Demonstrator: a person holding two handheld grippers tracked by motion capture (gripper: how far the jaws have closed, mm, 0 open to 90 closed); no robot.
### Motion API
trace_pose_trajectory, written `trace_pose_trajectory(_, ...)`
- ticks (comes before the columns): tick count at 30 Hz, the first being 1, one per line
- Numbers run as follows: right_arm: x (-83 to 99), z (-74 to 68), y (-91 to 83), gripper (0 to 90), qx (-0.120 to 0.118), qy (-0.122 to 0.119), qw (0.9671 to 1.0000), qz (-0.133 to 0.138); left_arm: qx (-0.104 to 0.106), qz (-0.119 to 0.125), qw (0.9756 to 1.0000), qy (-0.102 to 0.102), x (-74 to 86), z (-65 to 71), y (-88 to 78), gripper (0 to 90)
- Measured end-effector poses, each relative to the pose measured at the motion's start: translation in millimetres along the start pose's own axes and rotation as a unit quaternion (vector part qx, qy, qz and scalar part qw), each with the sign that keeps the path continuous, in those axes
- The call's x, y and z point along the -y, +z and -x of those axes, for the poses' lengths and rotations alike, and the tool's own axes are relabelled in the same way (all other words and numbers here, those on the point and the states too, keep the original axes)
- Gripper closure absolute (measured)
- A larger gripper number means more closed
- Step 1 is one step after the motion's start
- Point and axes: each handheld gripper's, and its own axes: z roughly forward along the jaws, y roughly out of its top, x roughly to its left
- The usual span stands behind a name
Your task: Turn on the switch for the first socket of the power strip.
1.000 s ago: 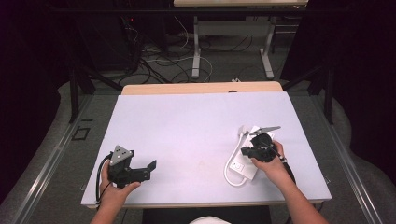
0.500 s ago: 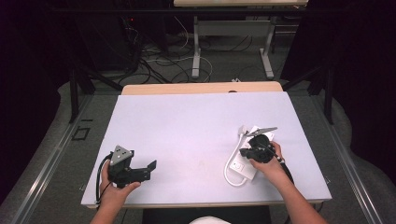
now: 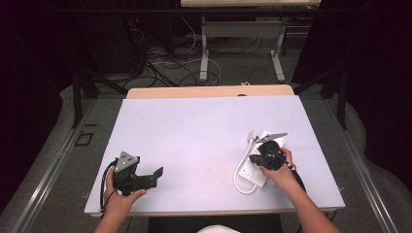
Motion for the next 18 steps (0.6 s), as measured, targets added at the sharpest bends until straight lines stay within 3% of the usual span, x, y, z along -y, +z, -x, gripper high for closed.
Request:
trace_pose_trajectory(8,1.1,-1.4,2.0,90.0,0.001,-0.004,1.0000,-0.001,0.000,-0.003,1.0000,0.006,-0.5,-0.4,0.5,4.6)
trace_pose_trajectory(18,3.4,1.3,1.4,90.0,-0.008,0.017,0.9998,0.008,0.001,-0.003,1.0000,0.006,-1.0,-0.4,1.8,4.9)
